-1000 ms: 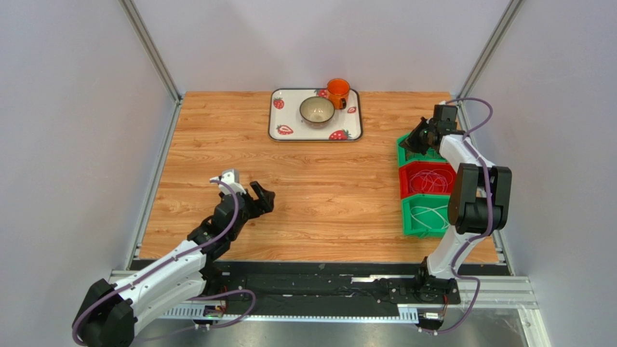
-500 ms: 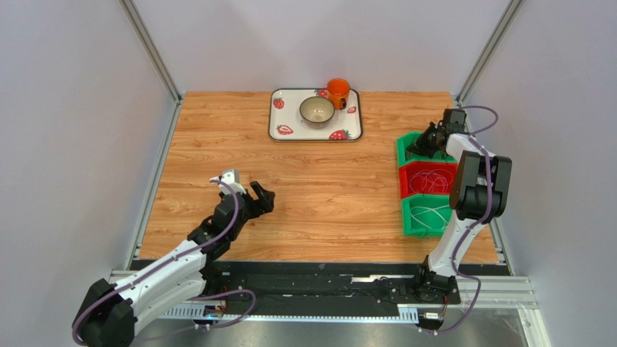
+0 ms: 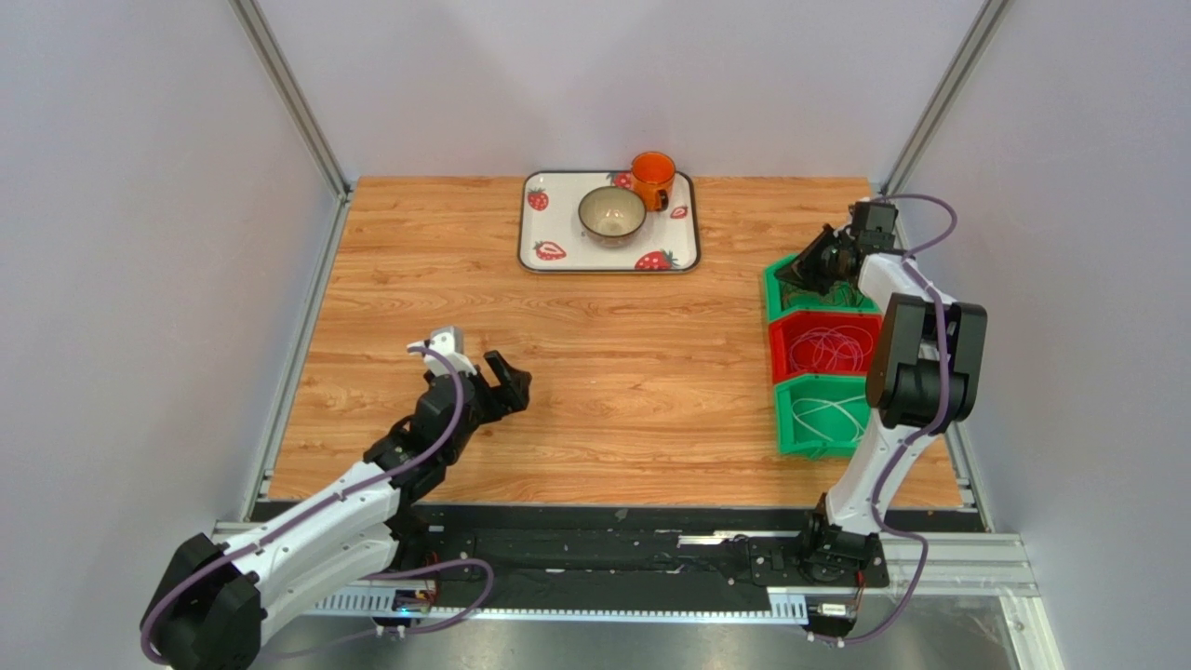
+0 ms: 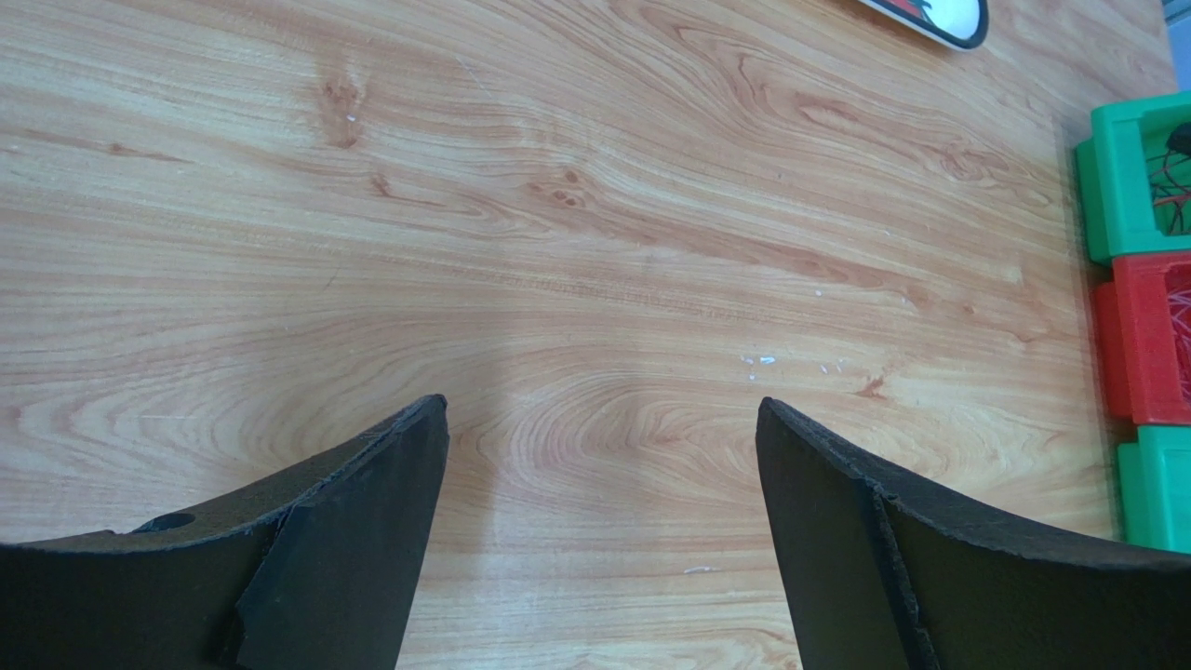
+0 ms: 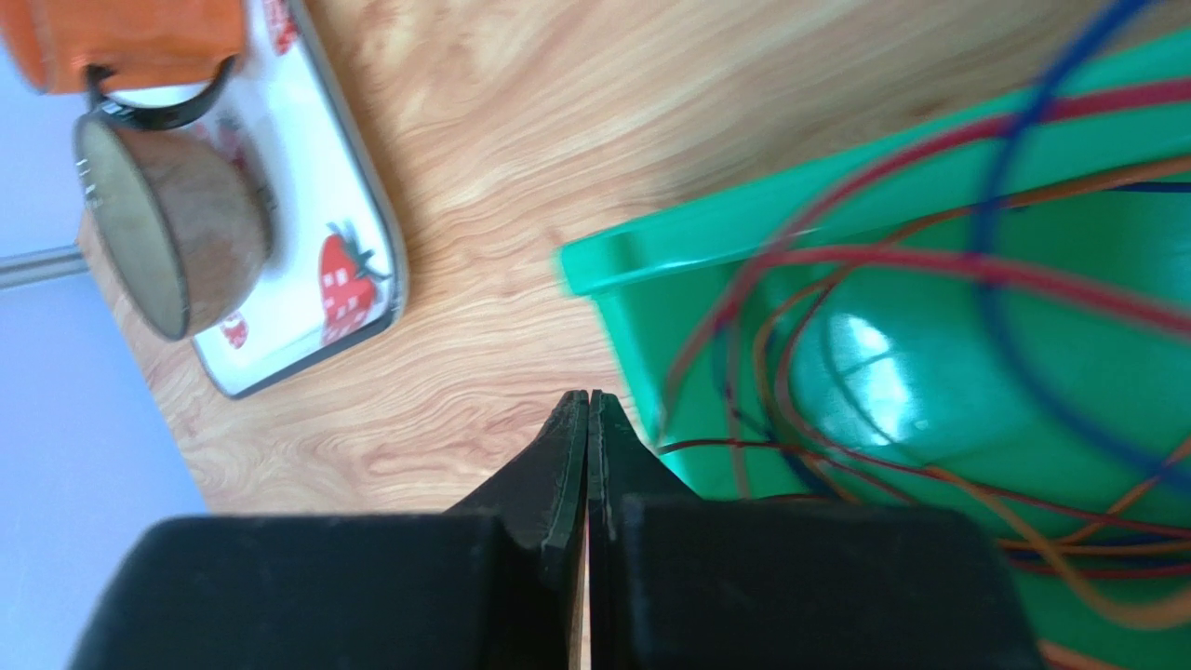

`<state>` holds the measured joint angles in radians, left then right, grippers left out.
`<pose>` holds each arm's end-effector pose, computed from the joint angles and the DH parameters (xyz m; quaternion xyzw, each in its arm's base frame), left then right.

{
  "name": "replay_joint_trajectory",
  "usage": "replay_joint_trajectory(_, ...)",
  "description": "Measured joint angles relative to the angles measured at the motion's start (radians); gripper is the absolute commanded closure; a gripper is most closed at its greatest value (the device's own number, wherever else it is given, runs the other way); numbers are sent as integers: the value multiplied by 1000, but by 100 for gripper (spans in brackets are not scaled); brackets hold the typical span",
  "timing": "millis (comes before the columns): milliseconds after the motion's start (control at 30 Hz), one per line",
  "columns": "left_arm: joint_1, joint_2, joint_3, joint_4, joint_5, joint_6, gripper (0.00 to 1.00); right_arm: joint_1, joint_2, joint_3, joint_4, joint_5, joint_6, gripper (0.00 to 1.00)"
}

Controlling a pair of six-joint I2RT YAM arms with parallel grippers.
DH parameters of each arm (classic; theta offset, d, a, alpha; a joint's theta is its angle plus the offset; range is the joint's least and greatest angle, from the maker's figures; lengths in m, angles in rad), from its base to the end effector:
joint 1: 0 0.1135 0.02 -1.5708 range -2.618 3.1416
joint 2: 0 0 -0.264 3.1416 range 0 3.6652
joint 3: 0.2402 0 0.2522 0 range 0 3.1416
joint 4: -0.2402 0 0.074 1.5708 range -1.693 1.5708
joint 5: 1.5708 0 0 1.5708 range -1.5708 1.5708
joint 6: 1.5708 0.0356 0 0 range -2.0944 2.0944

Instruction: Untangle the cables

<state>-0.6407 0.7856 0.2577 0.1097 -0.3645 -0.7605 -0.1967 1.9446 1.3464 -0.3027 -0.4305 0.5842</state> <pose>0.1464 -0.0934 0.1851 -0.1479 0.8172 -0.2293 0.5076 0.4135 -0.0672 0.1875 0.2862 0.8799 0.2598 0.2763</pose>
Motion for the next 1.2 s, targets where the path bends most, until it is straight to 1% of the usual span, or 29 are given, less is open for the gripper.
replay_joint_trajectory(100, 0, 1, 0, 0, 0, 0, 11, 25, -33, 29, -20, -13, 3, 100)
replay_joint_trajectory(200, 0, 1, 0, 0, 0, 0, 11, 53, -65, 63, -41, -26, 3, 96)
replay_joint_trajectory(400, 0, 0, 0, 0, 0, 0, 11, 107, -134, 105, -78, -43, 3, 92)
replay_joint_trajectory(500, 0, 1, 0, 0, 0, 0, 11, 137, -167, 108, -108, -43, -3, 87)
replay_joint_trajectory(600, 0, 1, 0, 0, 0, 0, 11, 173, -210, 106, -135, -42, -11, 72)
replay_joint_trajectory(633, 0, 1, 0, 0, 0, 0, 11, 193, -236, 92, -134, -40, -18, 59)
replay_joint_trajectory(700, 0, 1, 0, 0, 0, 0, 10, 224, -286, 66, -142, -39, -28, 44)
replay_joint_trajectory(733, 0, 1, 0, 0, 0, 0, 10, 243, -317, 49, -146, -39, -36, 33)
replay_joint_trajectory(800, 0, 1, 0, 0, 0, 0, 7, 286, -386, 15, -151, -34, -57, 25)
replay_joint_trajectory(833, 0, 1, 0, 0, 0, 0, 4, 307, -418, 0, -154, -30, -69, 18)
replay_joint_trajectory(900, 0, 1, 0, 0, 0, 1, 1, 344, -475, -26, -157, -19, -84, 11)
replay_joint_trajectory(933, 0, 1, 0, 0, 0, 3, 1, 363, -501, -38, -156, -9, -92, 1)
replay_joint_trajectory(1067, 9, -5, 0, 0, 8, 1, 1, 435, -586, -103, -148, 36, -115, 0)
replay_joint_trajectory(1200, 39, -38, -2, -5, 14, -20, 1, 518, -661, -226, -111, 107, -122, 0)
